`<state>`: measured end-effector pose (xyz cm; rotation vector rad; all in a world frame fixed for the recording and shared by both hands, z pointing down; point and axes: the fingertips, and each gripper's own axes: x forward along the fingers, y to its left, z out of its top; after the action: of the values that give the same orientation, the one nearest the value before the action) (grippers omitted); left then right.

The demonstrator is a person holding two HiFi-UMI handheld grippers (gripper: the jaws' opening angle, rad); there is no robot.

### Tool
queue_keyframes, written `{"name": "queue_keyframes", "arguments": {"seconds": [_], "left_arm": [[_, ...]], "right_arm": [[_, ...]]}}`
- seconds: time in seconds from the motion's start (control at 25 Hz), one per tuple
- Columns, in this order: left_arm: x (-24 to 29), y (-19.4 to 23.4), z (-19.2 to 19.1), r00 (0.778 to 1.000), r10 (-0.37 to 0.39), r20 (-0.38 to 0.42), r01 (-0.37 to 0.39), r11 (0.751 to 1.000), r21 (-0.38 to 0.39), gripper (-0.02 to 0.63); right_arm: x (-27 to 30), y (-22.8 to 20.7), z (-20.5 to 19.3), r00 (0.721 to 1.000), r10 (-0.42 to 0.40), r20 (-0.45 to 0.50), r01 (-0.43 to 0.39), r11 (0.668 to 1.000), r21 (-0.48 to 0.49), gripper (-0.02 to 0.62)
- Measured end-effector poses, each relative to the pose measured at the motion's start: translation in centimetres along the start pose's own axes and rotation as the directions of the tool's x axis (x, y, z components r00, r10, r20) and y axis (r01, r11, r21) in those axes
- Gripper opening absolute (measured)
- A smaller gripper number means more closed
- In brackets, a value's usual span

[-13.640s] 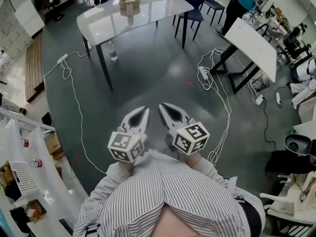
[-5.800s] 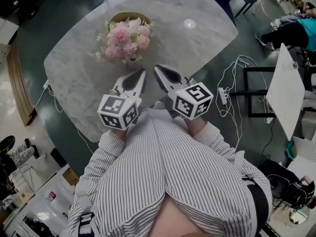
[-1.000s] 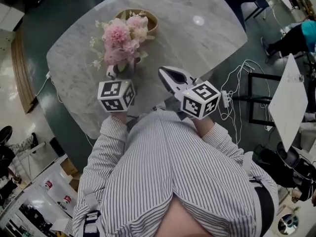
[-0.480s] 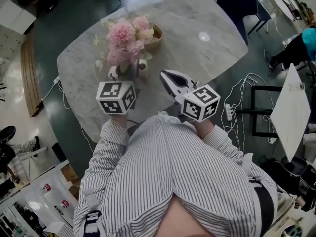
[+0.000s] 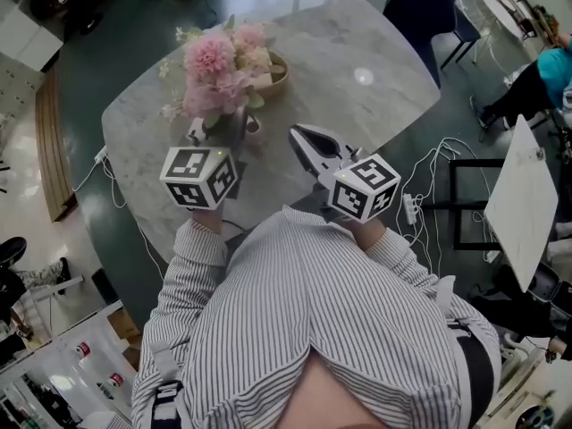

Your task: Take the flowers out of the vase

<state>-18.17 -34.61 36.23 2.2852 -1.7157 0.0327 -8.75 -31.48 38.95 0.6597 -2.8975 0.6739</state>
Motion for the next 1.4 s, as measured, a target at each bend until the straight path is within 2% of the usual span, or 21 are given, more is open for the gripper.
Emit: {"name": "queue_keyframes", "arguments": {"seconds": [0.32,0.52,0.68,0.96,1.12,1.4], "left_arm": [[-0.6,-1.0,0.1,0.997,-0.078,-0.022,0.077,0.996,-0.04,0.031],[-0.8,-1.7,-0.6,0.988,-0.148,-0.041,0.142,0.983,-0.118,0.029],[-0.9,-2.6,-1.1,0.982,-0.189,-0.023,0.182,0.969,-0.168,0.029],[-1.2,-3.4,-2.6,0.974,-0.222,-0.055,0.207,0.958,-0.2,0.029],[-1.3,-4.1,-3.7,0.966,-0.247,-0.072,0.223,0.944,-0.243,0.029],[-2.1,-4.7,-5.6,0.965,-0.249,-0.087,0.217,0.937,-0.274,0.029]], "right_arm": [[-0.4,0.3,1.3,0.999,-0.024,0.034,0.025,0.999,-0.023,0.015],[-0.3,0.7,2.1,0.999,-0.017,0.045,0.018,1.0,-0.024,0.015],[-0.7,0.9,1.7,0.999,-0.015,0.031,0.016,1.0,-0.023,0.015],[-0.5,1.0,0.8,1.0,-0.014,0.004,0.014,1.0,-0.015,0.015],[-0.7,0.7,0.3,1.0,-0.02,-0.009,0.02,1.0,-0.001,0.015],[-0.9,0.7,-1.1,0.999,-0.026,-0.028,0.026,1.0,0.009,0.015]]}}
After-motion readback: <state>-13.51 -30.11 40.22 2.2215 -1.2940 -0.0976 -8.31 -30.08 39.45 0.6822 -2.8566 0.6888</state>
